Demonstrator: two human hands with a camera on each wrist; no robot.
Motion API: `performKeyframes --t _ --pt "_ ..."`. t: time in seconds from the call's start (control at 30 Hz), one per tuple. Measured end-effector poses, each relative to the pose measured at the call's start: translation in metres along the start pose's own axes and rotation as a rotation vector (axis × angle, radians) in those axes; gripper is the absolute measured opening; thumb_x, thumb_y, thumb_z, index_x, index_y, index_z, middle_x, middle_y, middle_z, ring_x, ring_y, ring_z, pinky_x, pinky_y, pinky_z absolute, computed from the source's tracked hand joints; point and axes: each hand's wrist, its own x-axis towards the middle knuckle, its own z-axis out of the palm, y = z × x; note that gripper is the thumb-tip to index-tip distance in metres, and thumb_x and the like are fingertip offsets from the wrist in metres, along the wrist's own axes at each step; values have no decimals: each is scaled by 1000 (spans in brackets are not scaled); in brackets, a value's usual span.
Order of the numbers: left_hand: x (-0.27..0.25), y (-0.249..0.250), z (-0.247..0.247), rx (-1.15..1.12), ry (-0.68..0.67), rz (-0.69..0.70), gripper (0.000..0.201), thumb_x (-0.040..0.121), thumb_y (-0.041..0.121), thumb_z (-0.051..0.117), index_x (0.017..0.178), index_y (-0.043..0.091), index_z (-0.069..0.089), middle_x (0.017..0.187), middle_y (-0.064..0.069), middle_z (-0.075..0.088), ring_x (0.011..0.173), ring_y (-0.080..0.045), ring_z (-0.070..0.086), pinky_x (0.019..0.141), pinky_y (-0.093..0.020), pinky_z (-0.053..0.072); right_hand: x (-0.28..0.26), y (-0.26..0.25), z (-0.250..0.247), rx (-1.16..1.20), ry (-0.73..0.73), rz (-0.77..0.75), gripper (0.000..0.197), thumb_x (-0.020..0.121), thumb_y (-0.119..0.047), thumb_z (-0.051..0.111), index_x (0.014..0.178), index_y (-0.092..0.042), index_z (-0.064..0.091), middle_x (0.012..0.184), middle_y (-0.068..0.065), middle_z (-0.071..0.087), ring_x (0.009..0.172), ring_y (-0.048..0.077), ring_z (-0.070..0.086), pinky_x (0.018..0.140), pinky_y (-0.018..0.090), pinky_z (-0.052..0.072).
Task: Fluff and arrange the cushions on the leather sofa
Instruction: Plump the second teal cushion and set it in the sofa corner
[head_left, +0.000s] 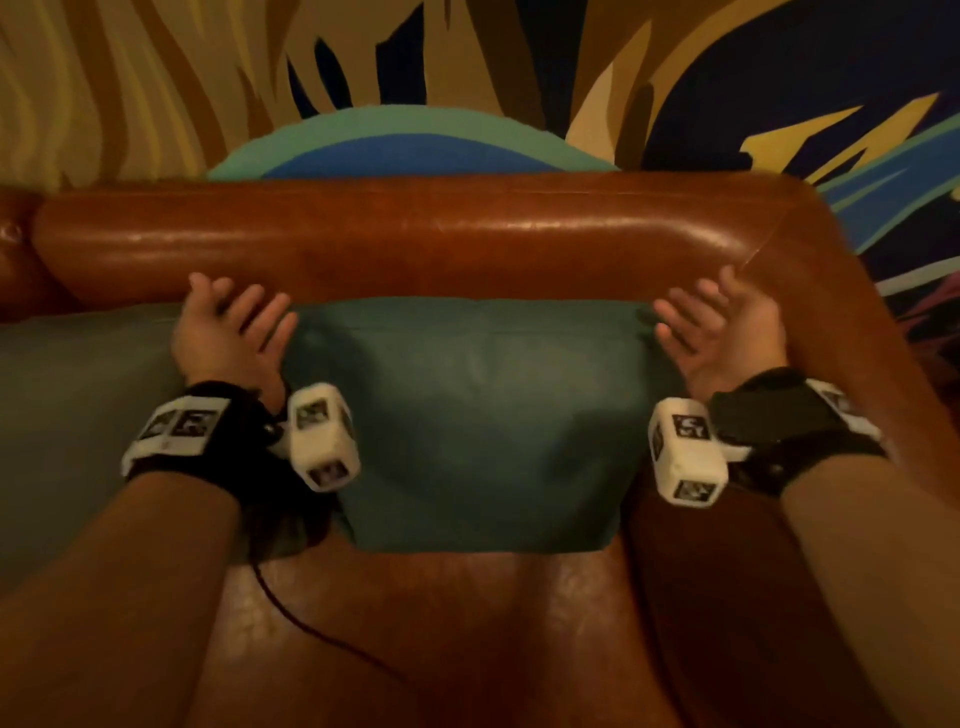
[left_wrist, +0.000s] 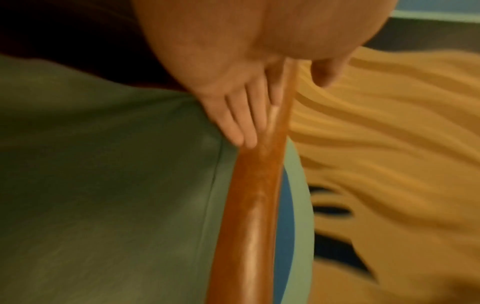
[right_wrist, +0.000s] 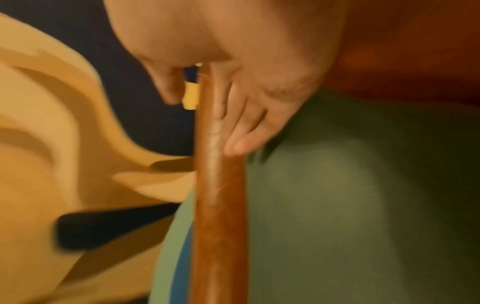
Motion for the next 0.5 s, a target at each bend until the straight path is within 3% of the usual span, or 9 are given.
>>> performKeyframes --t 0.07,0.13,0.17,0.2,0.23,0.3,0.37,0.43,0.5 --pt "-12 -14 22 637 -45 477 36 95 29 51 127 13 56 125 -12 62 96 -17 62 88 -24 48 -9 1 22 -564 -13 -287 26 98 -35 53 121 -23 59 126 7 65 96 17 66 80 32 51" --pt "-32 -45 47 1254 -565 969 43 91 34 49 130 17 56 131 -7 59 116 -20 55 104 -34 41 -18 25 51 -1243 -214 -759 35 95 -42 52 124 -25 58 125 5 65 111 23 63 94 38 49" --pt "-39 -60 57 1507 -822 1035 53 90 43 42 137 20 49 140 -6 52 128 -23 48 112 -42 32 -21 40 63 -1527 -398 -920 44 94 -46 48 131 -23 53 131 6 62 121 26 57 100 42 44" --pt "-41 -70 61 1743 -958 1010 62 90 54 32 144 25 39 150 -5 42 138 -23 37 116 -47 23 -24 53 69 -1764 -555 -968 53 96 -50 42 140 -21 45 141 7 55 132 26 49 105 45 38" --pt "-34 -75 59 1931 -971 999 69 88 64 20 149 32 27 156 -2 31 143 -23 28 117 -51 17 -19 63 67 -1957 -638 -974 60 98 -54 35 148 -20 35 152 6 43 141 25 38 109 47 30" --pt "-5 -65 39 2117 -826 993 77 82 75 3 150 42 14 158 0 26 144 -25 26 115 -54 17 5 56 44 -2133 -601 -925 69 97 -64 22 154 -24 22 162 3 26 148 23 25 113 49 23" --pt "26 -36 7 2207 -606 869 83 80 78 -1 148 38 25 151 -4 39 137 -28 37 112 -54 24 33 32 8 -2170 -455 -808 73 93 -70 17 151 -27 26 158 2 33 143 24 33 110 49 29" --pt "41 -4 -17 2193 -447 736 88 82 75 1 139 24 44 138 -13 53 125 -35 49 107 -52 33 43 7 -23 -2185 -315 -651 71 92 -71 16 141 -25 39 146 5 47 133 29 46 105 50 37" --pt "27 8 -19 2084 -319 782 77 88 65 15 119 10 58 119 -20 62 108 -41 56 95 -51 44 32 -5 -33 -2028 -211 -629 55 96 -62 30 124 -20 52 127 10 60 116 34 58 96 48 46"
